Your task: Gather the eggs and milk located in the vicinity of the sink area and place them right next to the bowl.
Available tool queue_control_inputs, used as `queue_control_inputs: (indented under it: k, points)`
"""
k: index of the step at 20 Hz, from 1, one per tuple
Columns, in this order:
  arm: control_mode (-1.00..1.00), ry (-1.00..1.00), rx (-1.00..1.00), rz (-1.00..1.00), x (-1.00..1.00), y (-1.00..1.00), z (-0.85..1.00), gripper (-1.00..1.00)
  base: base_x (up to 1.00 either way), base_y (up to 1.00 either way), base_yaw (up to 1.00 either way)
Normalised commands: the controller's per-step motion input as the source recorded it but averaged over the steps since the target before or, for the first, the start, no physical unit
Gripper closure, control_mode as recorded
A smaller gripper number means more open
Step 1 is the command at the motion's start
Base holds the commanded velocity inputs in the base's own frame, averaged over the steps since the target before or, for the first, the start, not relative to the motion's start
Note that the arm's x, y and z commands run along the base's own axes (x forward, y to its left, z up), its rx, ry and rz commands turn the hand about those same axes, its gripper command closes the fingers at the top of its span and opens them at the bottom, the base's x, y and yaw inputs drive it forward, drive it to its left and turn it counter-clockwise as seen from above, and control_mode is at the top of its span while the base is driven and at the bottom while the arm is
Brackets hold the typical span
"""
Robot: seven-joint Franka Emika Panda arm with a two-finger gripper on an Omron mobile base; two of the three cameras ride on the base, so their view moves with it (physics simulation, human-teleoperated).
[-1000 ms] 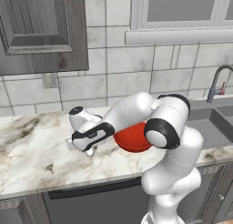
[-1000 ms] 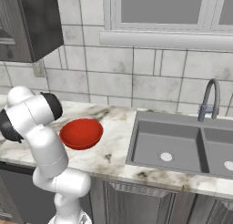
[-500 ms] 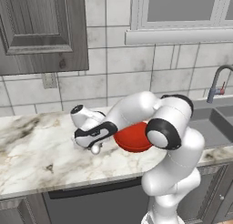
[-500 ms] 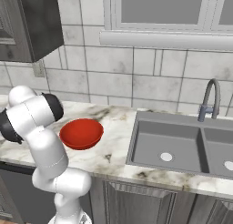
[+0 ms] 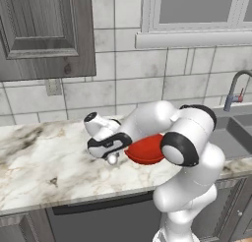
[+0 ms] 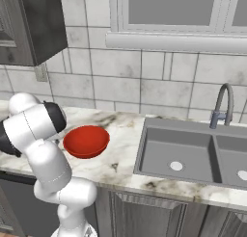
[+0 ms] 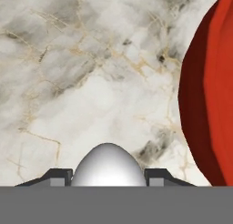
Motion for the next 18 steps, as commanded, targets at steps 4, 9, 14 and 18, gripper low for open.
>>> queue_control_inputs:
  k: [4, 9, 14, 18]
  points:
    - [-1.00, 0.00, -0.05, 0.00, 0.00, 0.04, 0.00, 1.00, 0.00, 0.00, 0.00]
    - [-1.00, 0.00, 0.00, 0.00, 0.01, 0.01, 0.00, 1.00, 0.00, 0.00, 0.00]
    - [-1.00, 0.00, -0.01, 0.00, 0.04, -0.06, 0.00, 1.00, 0.00, 0.00, 0.00]
    - [-1.00, -0.03, -0.10, 0.00, 0.00, 0.00, 0.00, 1.00, 0.00, 0.00, 0.00]
